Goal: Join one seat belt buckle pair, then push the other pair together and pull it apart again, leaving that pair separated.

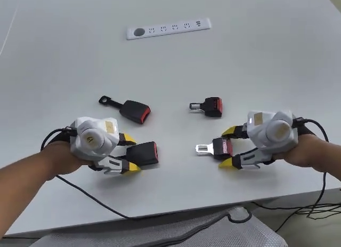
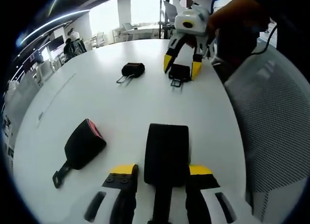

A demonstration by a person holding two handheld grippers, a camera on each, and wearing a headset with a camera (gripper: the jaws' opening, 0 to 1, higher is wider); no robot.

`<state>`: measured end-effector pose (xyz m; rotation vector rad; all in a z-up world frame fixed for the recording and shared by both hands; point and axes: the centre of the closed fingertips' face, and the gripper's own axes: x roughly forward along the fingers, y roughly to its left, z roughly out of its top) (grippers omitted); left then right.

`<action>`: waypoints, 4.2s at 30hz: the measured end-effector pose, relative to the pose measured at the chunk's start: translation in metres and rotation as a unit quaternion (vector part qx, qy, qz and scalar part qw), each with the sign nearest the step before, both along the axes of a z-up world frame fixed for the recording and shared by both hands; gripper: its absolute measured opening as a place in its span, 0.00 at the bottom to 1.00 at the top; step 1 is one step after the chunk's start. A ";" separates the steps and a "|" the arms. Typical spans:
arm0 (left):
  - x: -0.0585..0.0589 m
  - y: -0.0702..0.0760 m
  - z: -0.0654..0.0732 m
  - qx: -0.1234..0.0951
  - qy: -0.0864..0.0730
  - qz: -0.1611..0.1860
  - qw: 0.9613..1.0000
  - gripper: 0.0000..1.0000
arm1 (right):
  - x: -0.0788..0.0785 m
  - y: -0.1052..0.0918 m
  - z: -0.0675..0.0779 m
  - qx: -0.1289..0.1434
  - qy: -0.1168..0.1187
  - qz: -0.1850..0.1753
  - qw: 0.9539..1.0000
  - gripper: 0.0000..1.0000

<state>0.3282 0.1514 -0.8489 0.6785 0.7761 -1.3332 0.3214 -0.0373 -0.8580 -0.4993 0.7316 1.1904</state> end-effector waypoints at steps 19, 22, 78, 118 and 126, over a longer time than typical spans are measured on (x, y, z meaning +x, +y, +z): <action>-0.003 -0.001 -0.005 0.025 0.002 -0.078 0.997 0.33 | -0.006 0.012 0.008 0.035 -0.014 0.026 0.999 0.35; -0.004 -0.003 -0.004 0.028 0.004 -0.082 0.996 0.33 | -0.005 0.021 0.008 0.046 -0.017 0.023 0.999 0.35; 0.000 -0.001 -0.009 0.090 0.005 -0.125 0.988 0.33 | 0.000 0.110 0.003 0.108 -0.017 0.009 0.994 0.35; -0.002 0.000 -0.009 0.076 0.005 -0.121 0.990 0.33 | 0.003 0.133 0.004 0.090 -0.013 -0.010 0.996 0.35; -0.004 -0.002 -0.007 0.053 0.005 -0.119 0.991 0.33 | 0.000 0.132 0.004 0.087 -0.026 0.002 0.996 0.34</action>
